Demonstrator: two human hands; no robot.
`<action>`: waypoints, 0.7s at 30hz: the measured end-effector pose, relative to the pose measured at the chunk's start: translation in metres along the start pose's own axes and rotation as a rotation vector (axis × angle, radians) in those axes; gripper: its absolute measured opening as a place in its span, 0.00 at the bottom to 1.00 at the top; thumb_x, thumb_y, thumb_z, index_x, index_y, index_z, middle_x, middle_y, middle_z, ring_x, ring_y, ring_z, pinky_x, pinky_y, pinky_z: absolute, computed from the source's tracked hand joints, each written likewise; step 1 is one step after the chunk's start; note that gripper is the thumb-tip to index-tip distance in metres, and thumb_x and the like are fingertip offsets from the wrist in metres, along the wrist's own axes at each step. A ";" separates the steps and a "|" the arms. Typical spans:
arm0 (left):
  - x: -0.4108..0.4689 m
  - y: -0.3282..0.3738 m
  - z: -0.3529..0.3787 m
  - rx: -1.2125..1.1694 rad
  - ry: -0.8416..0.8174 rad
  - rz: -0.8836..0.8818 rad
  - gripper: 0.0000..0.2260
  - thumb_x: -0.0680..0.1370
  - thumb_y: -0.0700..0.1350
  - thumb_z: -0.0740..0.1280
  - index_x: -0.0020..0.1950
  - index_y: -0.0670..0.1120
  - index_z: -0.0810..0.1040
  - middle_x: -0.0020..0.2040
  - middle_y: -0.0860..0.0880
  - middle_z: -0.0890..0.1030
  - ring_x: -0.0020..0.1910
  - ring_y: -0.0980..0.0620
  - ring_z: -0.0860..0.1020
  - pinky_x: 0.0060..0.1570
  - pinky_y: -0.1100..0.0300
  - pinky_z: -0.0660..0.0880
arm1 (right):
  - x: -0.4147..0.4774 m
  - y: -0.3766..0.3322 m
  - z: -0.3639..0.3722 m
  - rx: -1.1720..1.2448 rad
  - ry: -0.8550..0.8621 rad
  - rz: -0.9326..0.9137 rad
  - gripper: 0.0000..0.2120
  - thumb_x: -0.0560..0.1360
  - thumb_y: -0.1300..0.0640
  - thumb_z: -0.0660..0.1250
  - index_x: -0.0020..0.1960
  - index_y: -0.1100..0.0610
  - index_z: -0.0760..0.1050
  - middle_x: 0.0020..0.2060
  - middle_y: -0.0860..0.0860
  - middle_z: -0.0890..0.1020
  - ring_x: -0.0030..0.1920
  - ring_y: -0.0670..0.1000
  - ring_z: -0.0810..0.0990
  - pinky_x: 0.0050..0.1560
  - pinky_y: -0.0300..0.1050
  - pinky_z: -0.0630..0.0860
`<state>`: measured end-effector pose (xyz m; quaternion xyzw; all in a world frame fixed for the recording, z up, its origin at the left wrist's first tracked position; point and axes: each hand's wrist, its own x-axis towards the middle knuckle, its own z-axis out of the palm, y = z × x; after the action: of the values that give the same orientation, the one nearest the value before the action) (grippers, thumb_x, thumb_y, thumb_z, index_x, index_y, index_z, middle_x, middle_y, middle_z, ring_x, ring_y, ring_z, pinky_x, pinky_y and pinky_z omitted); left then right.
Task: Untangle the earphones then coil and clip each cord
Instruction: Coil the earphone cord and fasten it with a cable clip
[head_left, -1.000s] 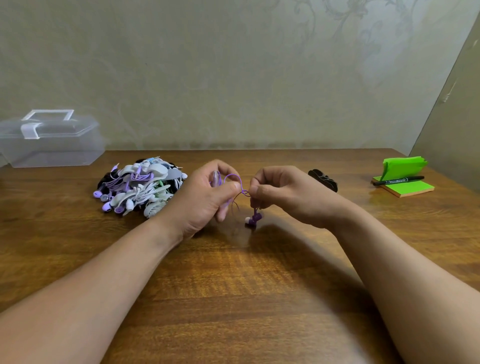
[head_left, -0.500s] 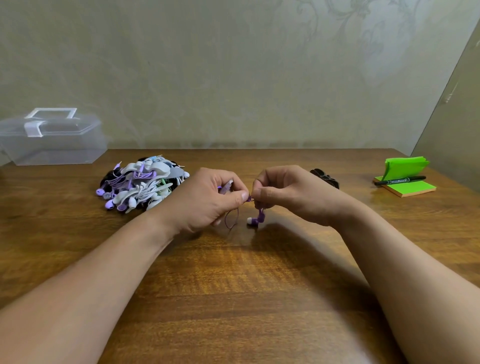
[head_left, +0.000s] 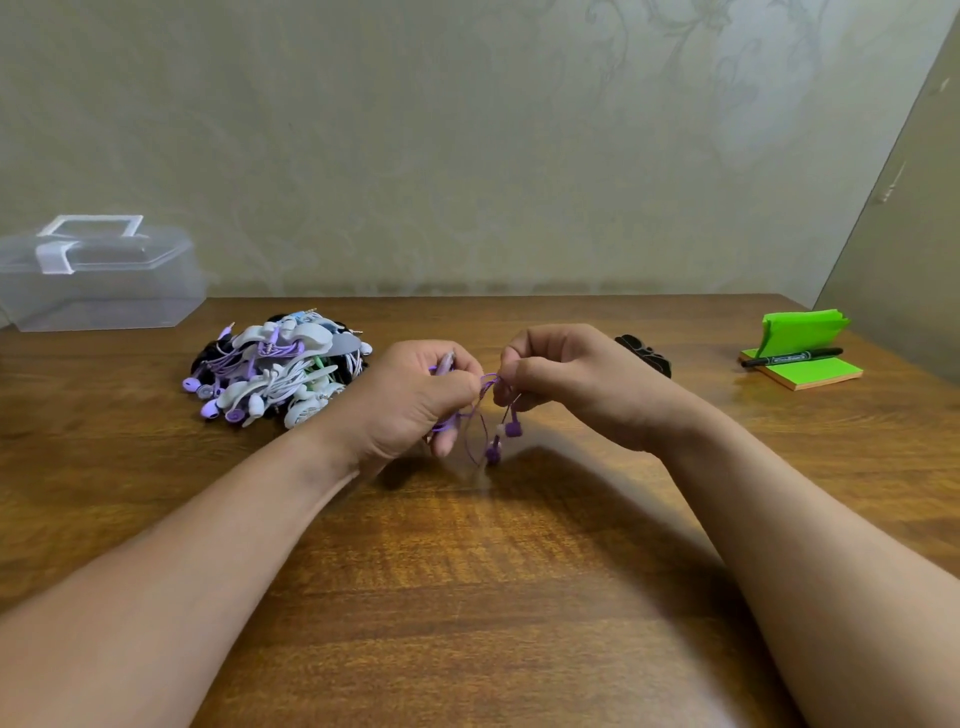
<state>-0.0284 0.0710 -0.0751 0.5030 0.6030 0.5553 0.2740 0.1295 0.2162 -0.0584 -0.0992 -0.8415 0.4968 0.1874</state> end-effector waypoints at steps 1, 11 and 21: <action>0.000 -0.001 0.002 -0.005 -0.044 -0.023 0.02 0.74 0.41 0.66 0.42 0.43 0.76 0.27 0.43 0.72 0.20 0.49 0.69 0.25 0.61 0.63 | 0.000 0.000 0.000 -0.007 0.000 0.003 0.06 0.84 0.61 0.66 0.51 0.60 0.81 0.43 0.54 0.85 0.45 0.49 0.83 0.52 0.48 0.80; 0.003 -0.007 -0.008 -0.180 -0.044 -0.045 0.10 0.81 0.44 0.67 0.40 0.47 0.77 0.26 0.48 0.68 0.21 0.49 0.66 0.33 0.55 0.60 | -0.002 0.000 0.000 0.111 -0.038 0.028 0.06 0.84 0.61 0.65 0.50 0.60 0.79 0.43 0.57 0.85 0.46 0.53 0.83 0.56 0.53 0.79; 0.003 -0.007 0.003 -0.166 0.072 -0.072 0.09 0.84 0.41 0.64 0.43 0.43 0.75 0.26 0.47 0.68 0.21 0.49 0.66 0.29 0.57 0.62 | 0.000 0.001 -0.001 0.006 0.061 -0.017 0.06 0.81 0.67 0.69 0.57 0.63 0.76 0.41 0.55 0.84 0.44 0.58 0.85 0.47 0.50 0.84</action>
<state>-0.0290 0.0761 -0.0816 0.4362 0.5820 0.6109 0.3129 0.1296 0.2179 -0.0589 -0.1068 -0.8348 0.4944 0.2173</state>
